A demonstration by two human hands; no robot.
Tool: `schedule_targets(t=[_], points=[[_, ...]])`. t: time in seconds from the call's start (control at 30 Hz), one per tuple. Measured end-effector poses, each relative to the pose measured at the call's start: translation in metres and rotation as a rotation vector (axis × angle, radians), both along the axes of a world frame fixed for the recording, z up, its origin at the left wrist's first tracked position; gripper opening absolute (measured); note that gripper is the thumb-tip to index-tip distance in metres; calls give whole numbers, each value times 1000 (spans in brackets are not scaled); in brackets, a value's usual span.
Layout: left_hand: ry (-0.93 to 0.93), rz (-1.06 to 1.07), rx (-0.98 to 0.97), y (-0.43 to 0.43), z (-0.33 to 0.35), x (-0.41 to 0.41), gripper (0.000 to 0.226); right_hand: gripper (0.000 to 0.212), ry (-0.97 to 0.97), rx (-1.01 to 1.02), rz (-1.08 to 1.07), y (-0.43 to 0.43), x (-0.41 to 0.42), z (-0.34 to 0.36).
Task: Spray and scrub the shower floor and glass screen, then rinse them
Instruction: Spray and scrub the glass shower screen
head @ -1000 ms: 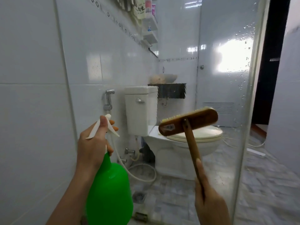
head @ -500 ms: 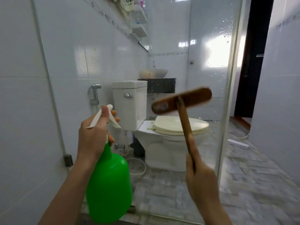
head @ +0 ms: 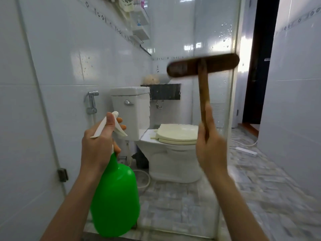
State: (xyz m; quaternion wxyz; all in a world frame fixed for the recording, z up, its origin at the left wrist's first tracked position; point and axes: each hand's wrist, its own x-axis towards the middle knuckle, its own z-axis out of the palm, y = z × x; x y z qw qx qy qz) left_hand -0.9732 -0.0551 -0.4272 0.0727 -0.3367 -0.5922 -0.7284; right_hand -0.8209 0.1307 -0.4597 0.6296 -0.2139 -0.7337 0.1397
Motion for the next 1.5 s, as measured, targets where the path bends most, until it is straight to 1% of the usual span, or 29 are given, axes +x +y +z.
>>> schedule_targets(t=[0.07,0.1,0.13,0.17,0.23,0.3,0.33,0.37,0.43,0.5,0.53,0.6,0.63,0.7,0.77,0.83,0.9,1.0,1.07,1.1,1.17,1.23,1.3,1.33,1.37,1.43,1.47,1.5], points=[[3,5,-2,1,-1,2,35,54,63,44,-1,15,-4,52],[4,9,-6,1,-2,3,37,54,78,59,-13,19,-4,55],[4,7,-4,1,-3,4,38,55,73,59,-22,20,-2,42],[4,1,4,1,-4,6,38,55,46,61,-31,19,2,9],[5,-16,10,0,-10,8,34,61,-36,9,-52,3,13,-89],[16,-30,6,-1,-19,11,31,76,-149,-158,-49,-24,24,-179],[11,-34,-13,-1,-28,12,31,82,-210,-246,-30,-38,29,-208],[10,-34,-23,-3,-34,13,31,82,-236,-275,-1,-47,28,-218],[-1,-31,-46,-6,-47,14,31,66,-186,-203,54,-45,18,-203],[-7,-26,-63,-8,-61,12,30,55,-94,-84,69,-26,5,-164],[-7,-26,-74,-9,-68,12,31,53,-64,-43,63,-15,2,-150],[0,-16,-112,-9,-88,11,34,53,-51,-8,43,1,3,-158],[0,-8,-125,-9,-99,11,34,53,-72,-12,31,2,8,-181],[-4,7,-144,-8,-120,10,31,51,-172,-56,-6,-6,32,-256],[-14,26,-153,-9,-140,11,30,49,-313,-196,15,-22,67,-327],[-28,40,-176,-10,-158,9,33,49,-446,-273,64,-31,85,-362],[-49,43,-184,-10,-172,7,32,52,-465,-203,95,-25,75,-352],[-63,53,-195,-7,-194,1,28,60,-335,-30,48,0,34,-305],[-71,68,-201,-4,-206,-1,30,61,-268,-13,25,10,18,-294],[-73,75,-196,-3,-210,0,31,61,-253,-22,31,11,21,-302],[-64,83,-190,-4,-217,-1,32,55,-268,-108,60,-1,45,-347],[-67,97,-192,-6,-222,-2,33,51,-376,-267,76,-27,74,-387],[-85,108,-196,-8,-226,-4,33,50,-448,-343,78,-44,82,-397],[-91,108,-199,-9,-226,-5,33,50,-449,-310,74,-43,73,-389],[-92,110,-204,-10,-227,-6,34,50,-447,-235,78,-37,56,-374],[-89,118,-210,-12,-229,-8,33,50,-413,-23,68,-22,9,-326],[-84,124,-207,-12,-230,-8,32,50,-382,47,41,-15,-13,-300],[-81,131,-200,-13,-231,-8,31,49,-346,71,27,-10,-30,-282]])
